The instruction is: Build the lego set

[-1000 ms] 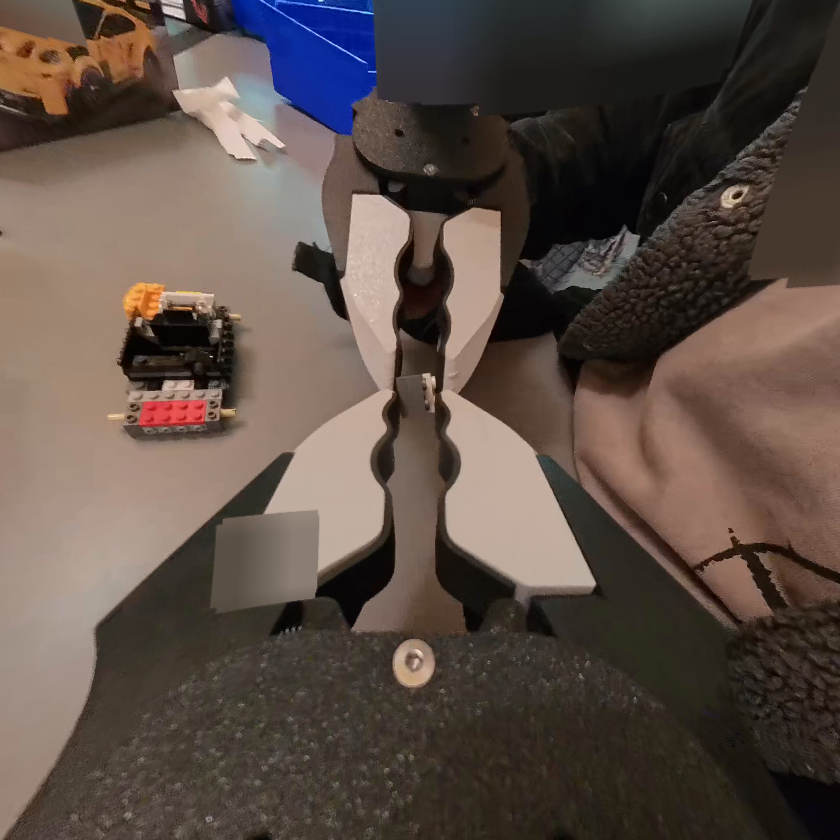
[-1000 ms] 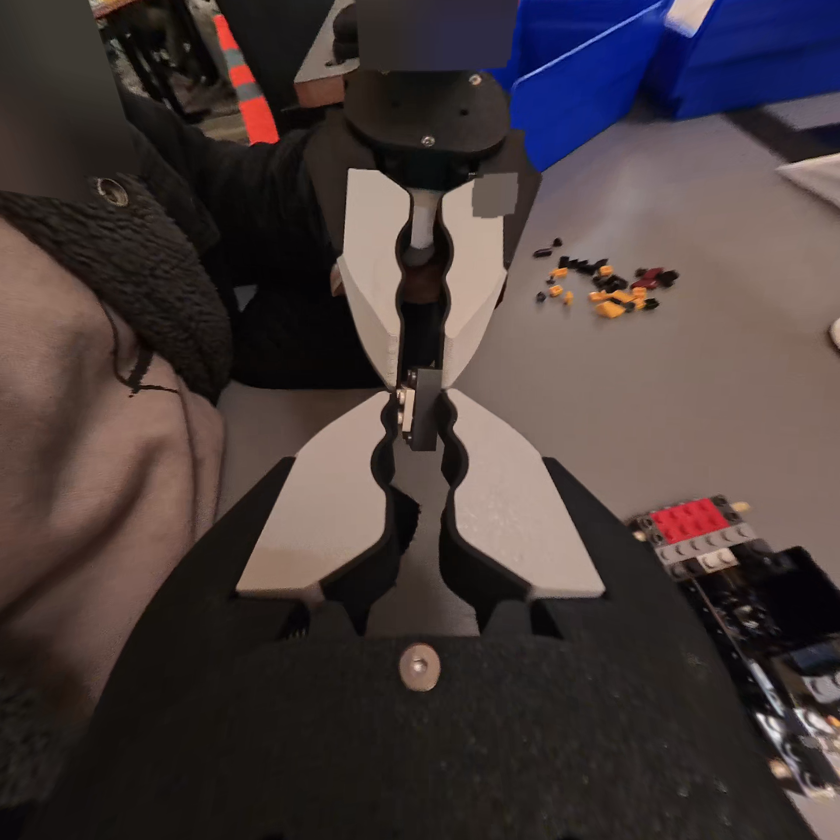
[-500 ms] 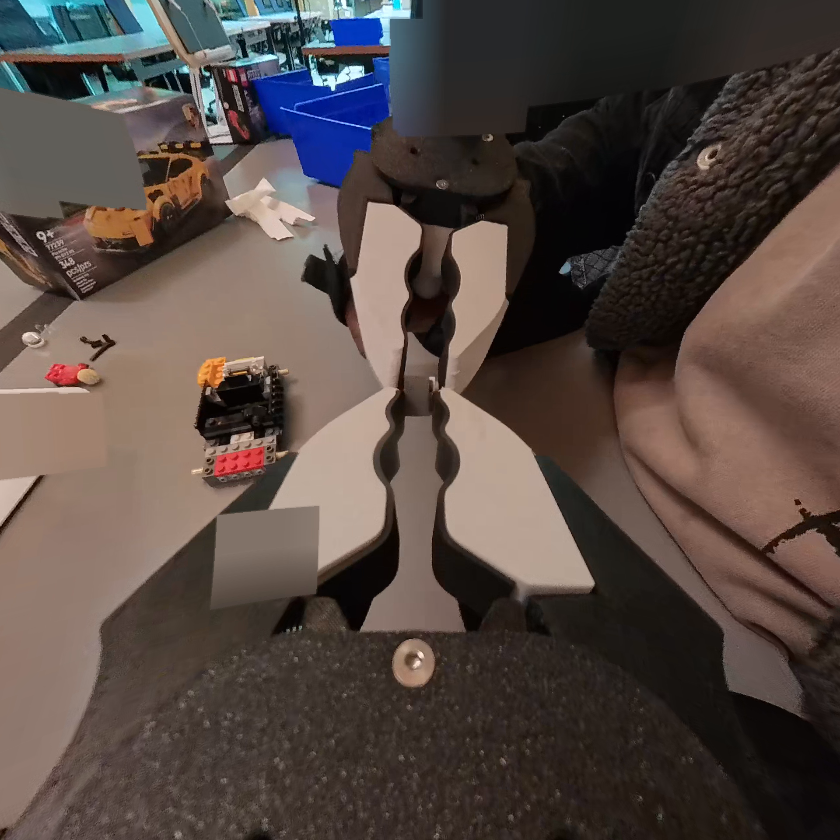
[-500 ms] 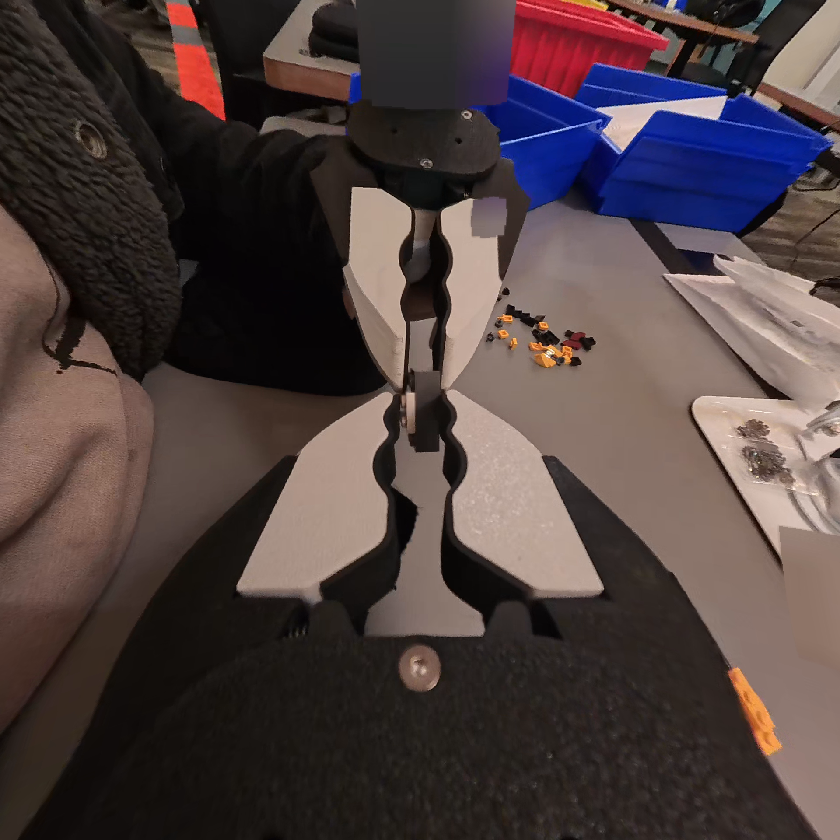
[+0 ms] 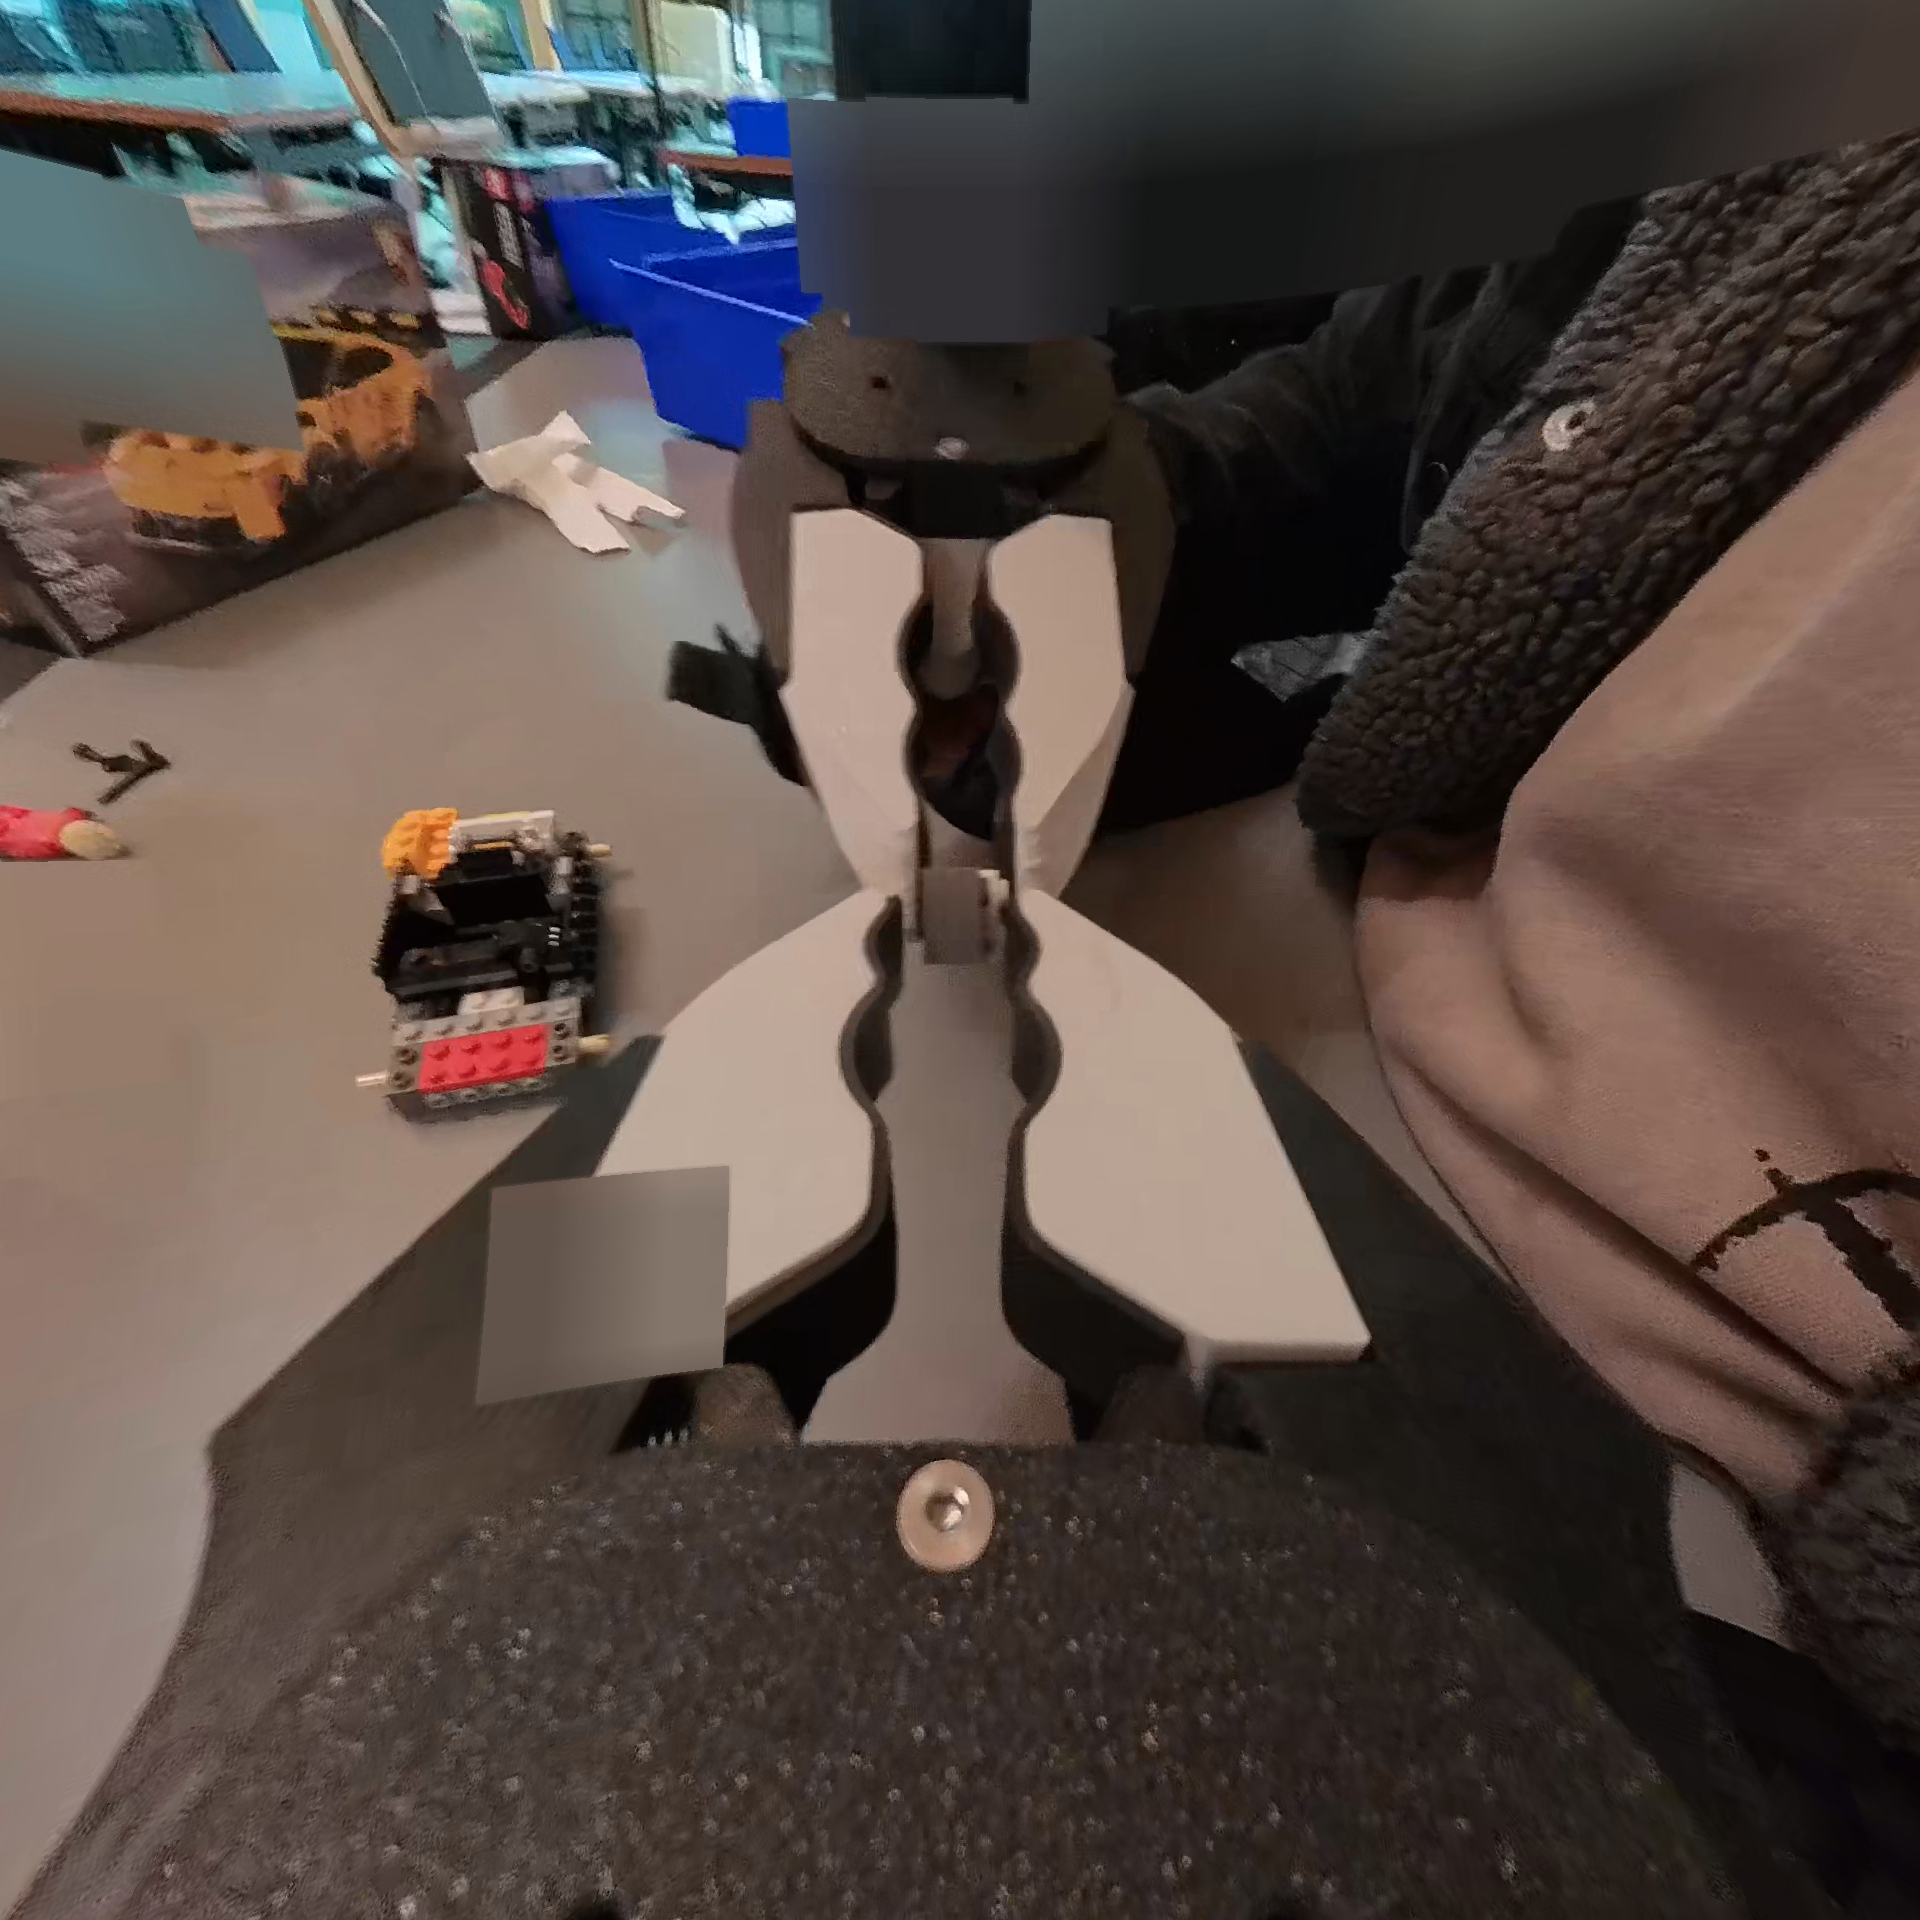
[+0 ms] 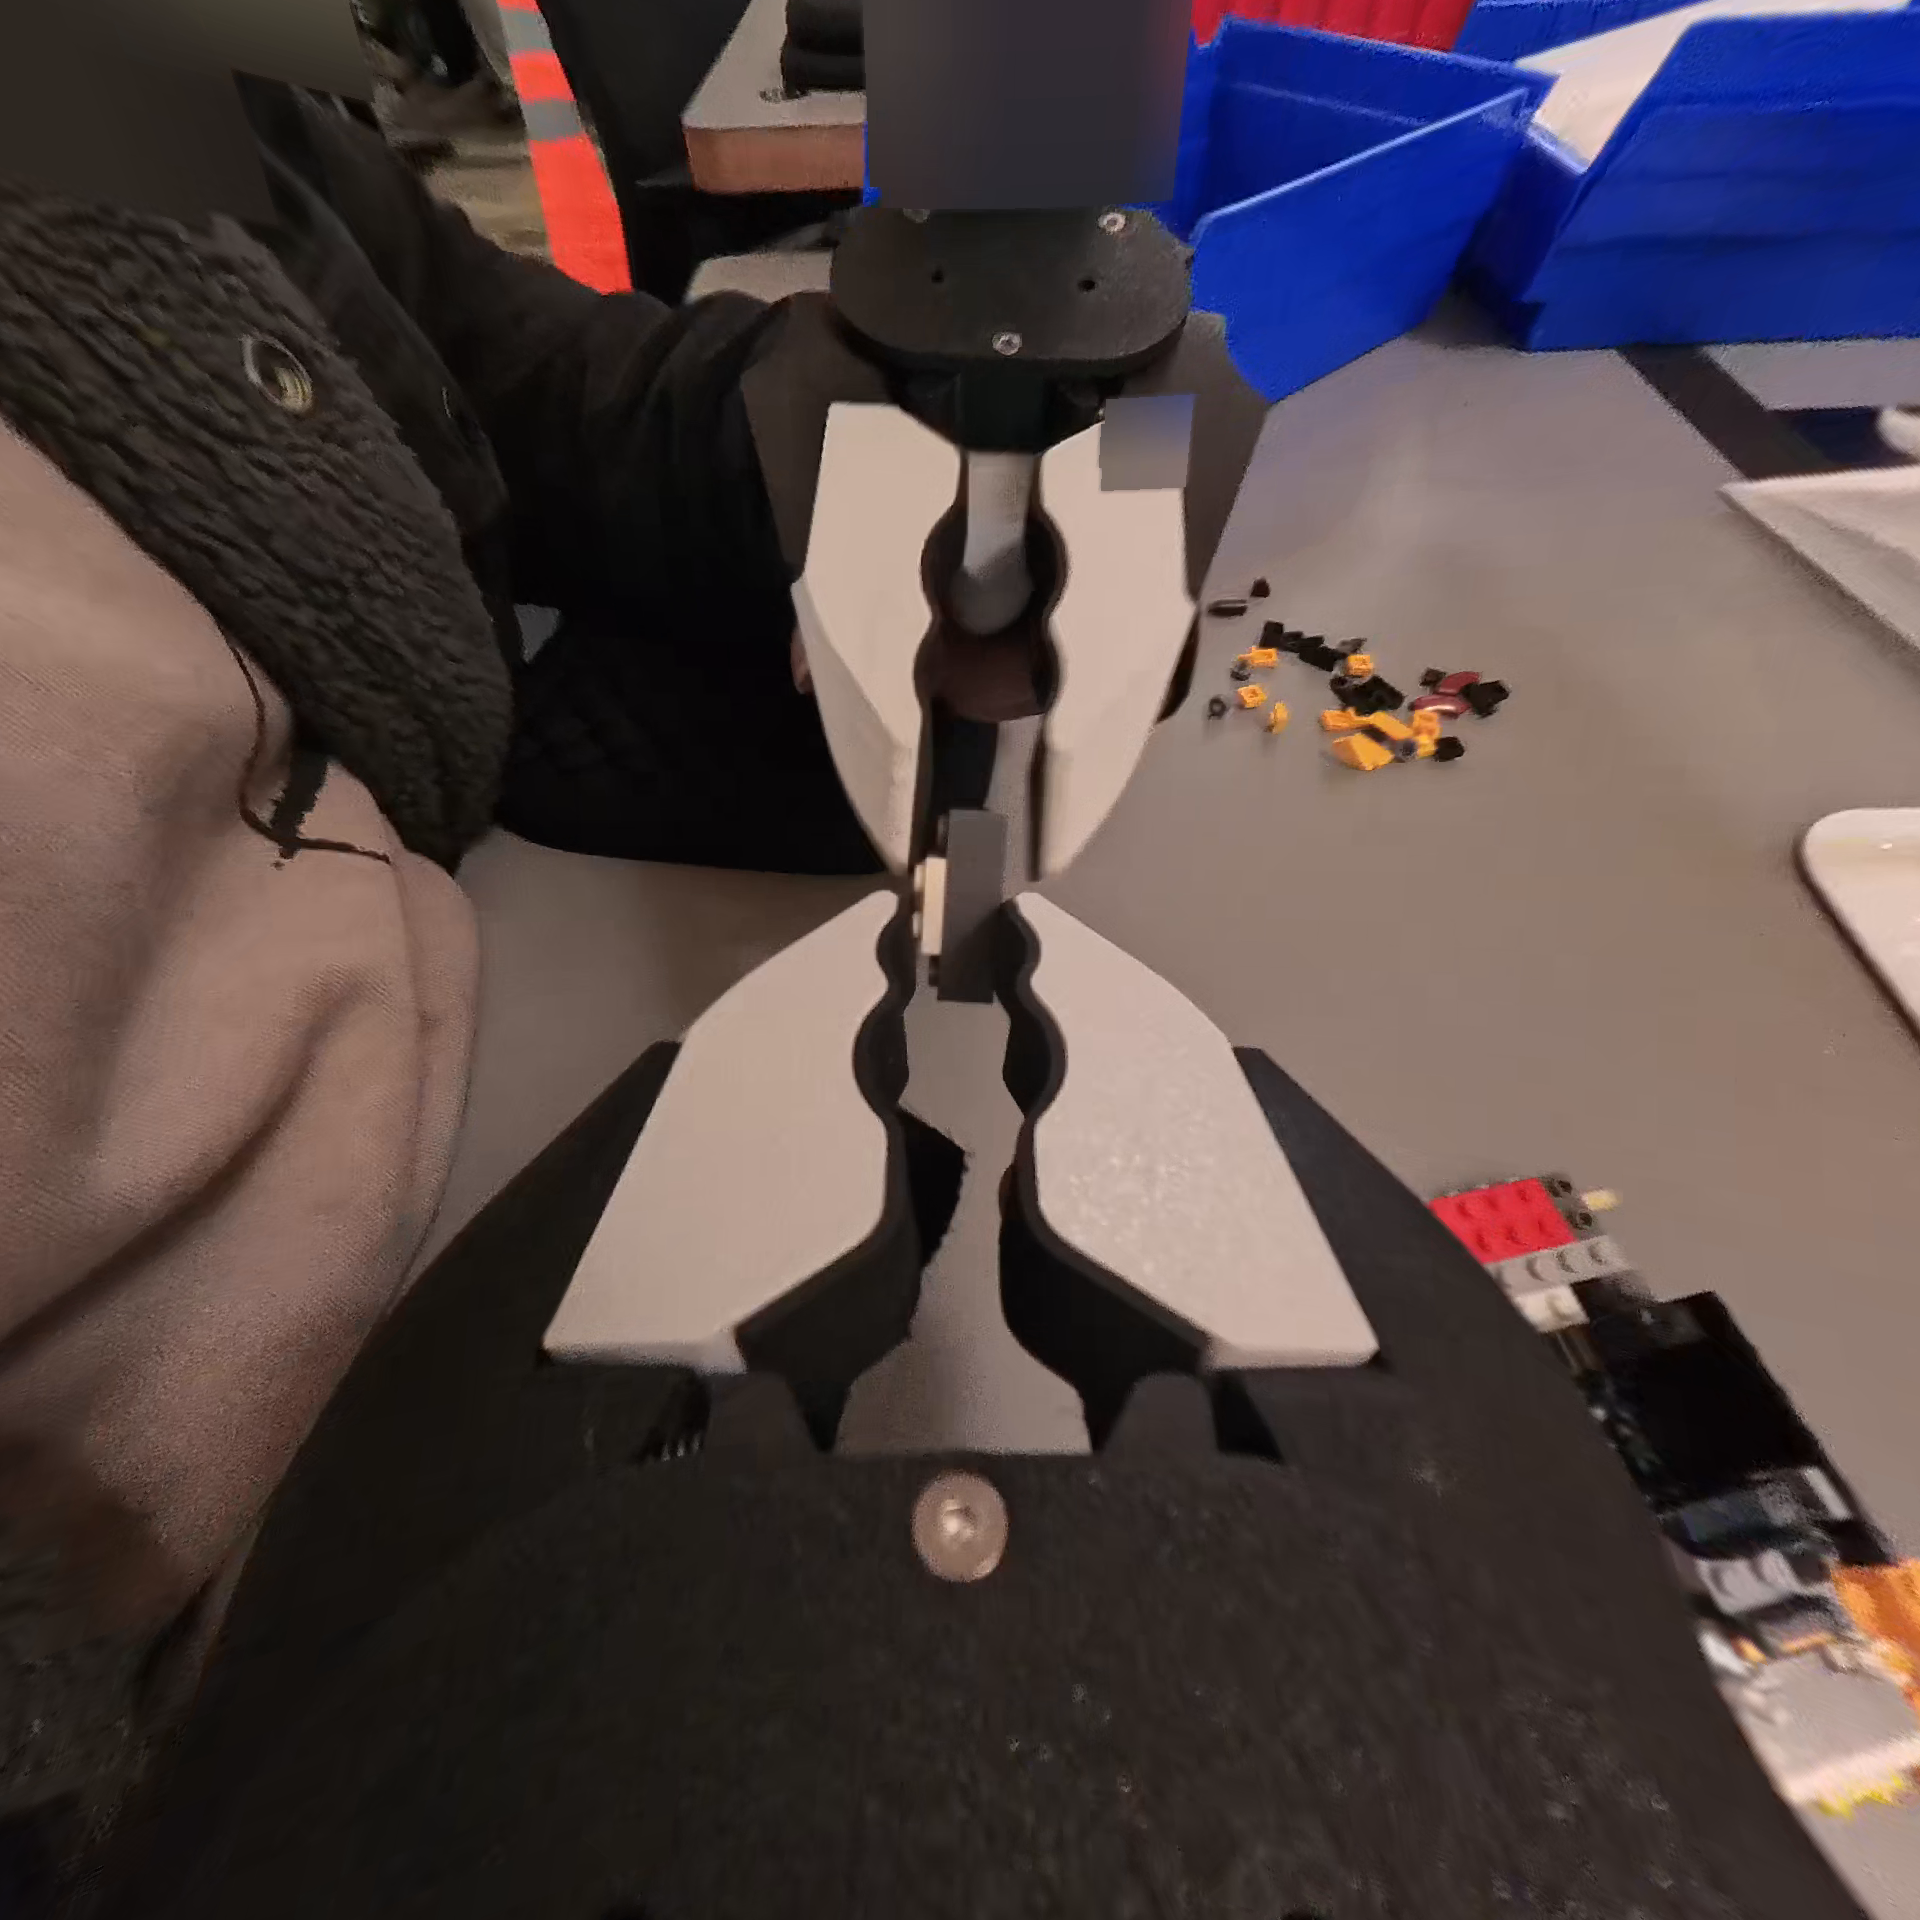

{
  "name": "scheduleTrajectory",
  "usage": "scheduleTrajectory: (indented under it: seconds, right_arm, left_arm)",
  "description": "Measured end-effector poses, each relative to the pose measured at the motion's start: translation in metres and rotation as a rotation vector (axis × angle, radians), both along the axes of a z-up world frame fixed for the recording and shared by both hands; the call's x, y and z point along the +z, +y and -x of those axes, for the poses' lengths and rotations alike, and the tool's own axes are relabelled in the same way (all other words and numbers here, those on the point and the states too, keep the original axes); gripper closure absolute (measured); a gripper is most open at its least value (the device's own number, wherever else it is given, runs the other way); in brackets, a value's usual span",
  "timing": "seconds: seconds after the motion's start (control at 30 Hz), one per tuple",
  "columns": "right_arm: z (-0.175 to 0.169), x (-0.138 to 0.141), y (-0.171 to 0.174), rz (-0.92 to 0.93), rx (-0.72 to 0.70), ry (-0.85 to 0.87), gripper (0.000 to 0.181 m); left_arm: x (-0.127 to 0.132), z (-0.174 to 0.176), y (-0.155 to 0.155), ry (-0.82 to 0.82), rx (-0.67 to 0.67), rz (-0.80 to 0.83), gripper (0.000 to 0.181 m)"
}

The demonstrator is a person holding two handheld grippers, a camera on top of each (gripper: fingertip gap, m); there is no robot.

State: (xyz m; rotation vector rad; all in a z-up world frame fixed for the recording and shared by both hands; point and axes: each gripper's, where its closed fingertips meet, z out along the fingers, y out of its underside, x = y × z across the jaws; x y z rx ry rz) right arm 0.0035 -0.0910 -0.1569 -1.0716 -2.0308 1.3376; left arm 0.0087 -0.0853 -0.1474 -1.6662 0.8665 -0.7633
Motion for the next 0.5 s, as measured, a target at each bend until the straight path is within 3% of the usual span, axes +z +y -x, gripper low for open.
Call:
scheduleTrajectory:
  seconds: [0.17,0.3,0.5]
  right_arm:
    - [0.004,-0.006,0.009,0.043,-0.038,-0.040,0.166]
    - [0.009,-0.009,0.027,-0.121,-0.180,0.020,0.153]
    - [0.012,-0.016,0.030,-0.299,-0.322,0.053,0.160]
  left_arm:
    - [-0.007,0.003,0.008,-0.057,0.042,0.141,0.169]
    - [-0.014,0.010,0.018,-0.209,0.101,0.330,0.169]
    - [-0.015,0.016,0.027,-0.463,0.134,0.555,0.169]
